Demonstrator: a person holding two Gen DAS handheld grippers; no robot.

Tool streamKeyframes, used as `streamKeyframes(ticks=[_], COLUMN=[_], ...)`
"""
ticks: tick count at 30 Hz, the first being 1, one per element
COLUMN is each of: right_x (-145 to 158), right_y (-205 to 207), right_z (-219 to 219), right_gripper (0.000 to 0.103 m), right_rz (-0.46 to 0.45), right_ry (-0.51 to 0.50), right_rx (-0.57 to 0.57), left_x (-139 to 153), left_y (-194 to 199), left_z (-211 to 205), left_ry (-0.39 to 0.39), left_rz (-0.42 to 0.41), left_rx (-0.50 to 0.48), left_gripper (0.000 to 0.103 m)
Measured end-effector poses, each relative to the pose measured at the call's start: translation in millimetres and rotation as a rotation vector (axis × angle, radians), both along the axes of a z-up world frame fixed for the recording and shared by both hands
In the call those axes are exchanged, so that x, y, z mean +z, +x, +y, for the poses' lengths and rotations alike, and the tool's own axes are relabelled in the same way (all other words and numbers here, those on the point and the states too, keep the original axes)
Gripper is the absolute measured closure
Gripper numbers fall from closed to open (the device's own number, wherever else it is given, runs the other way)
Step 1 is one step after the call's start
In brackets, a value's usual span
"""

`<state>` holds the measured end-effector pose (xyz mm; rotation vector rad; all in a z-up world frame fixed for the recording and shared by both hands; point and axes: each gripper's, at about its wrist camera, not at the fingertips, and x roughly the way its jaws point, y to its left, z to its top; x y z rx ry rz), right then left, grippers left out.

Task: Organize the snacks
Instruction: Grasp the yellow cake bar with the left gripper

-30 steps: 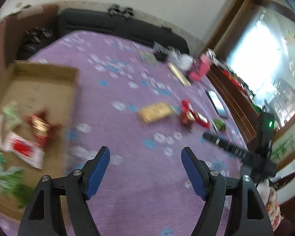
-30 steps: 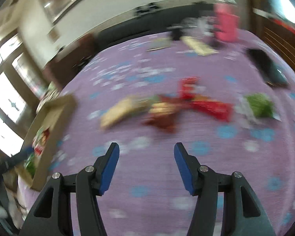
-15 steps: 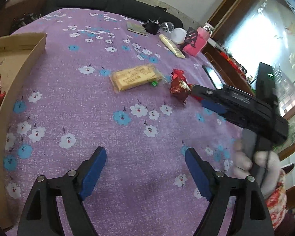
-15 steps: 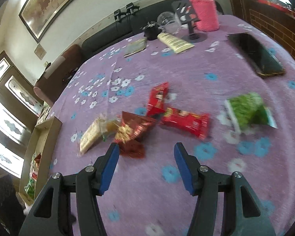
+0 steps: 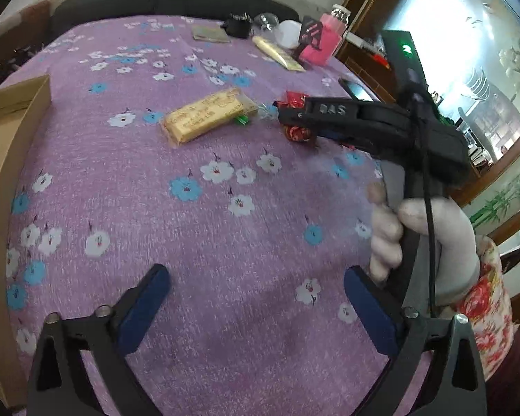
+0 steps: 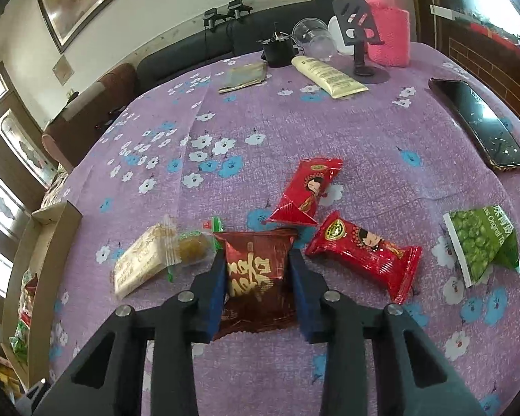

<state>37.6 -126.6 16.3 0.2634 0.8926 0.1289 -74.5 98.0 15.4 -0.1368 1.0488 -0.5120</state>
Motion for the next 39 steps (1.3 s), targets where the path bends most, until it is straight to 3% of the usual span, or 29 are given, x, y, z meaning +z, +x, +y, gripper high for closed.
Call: streamKeyframes(ticks=[1, 5, 12, 18, 23, 27, 30, 31, 32, 36, 37, 39], right_x=[0, 6, 9, 11, 11, 12, 13, 13, 13, 12, 12, 11], right_y=[-1, -6, -4, -2, -3, -4, -5, -5, -4, -3, -3, -3], right_z=[-3, -15, -32, -30, -35, -35, -33, -33, -34, -38, -38, -37], right_gripper=[0.071, 0.073, 0.073, 0.073, 0.073, 0.073, 0.073, 0.073, 0.073, 0.073, 0.073, 0.073], right_rz=[0.004, -0.001, 0.005, 0.001, 0.002, 0.003, 0.002, 0.001, 0.0, 0.0, 0.001, 0.004], right_ry=[0.016, 0.081, 0.169, 0.172, 0.189, 0.205, 0.207, 0.208, 0.209, 0.214, 0.215, 0.215], right_rx=[0.003, -0.001, -0.006, 0.01, -0.002, 0.001, 0.01, 0.009, 0.006, -0.003, -0.003, 0.001], left_x=[2, 13, 4, 1, 13, 17, -1, -5, -4, -9, -9, -6], left_y=[8, 52, 122, 138, 129, 139, 157, 161, 164, 173, 171, 165], left_z=[1, -10, -37, -54, -60, -58, -65, -66, -66, -73, -76, -78], left_ry=[-0.01, 0.078, 0.208, 0.262, 0.303, 0.373, 0.448, 0.455, 0.413, 0.347, 0.348, 0.337], left_rz=[0.01, -0.047, -0.155, -0.176, -0.186, -0.219, -0.206, -0.198, -0.214, -0.151, -0.155, -0.161], left_rx=[-0.003, -0.018, -0.112, -0.184, -0.231, -0.207, -0.227, -0.238, -0.246, -0.245, -0.245, -0.245], left_gripper=[0.026, 0.033, 0.033, 0.031, 0.031, 0.03, 0.03, 0.027, 0.027, 0.027, 0.032, 0.053])
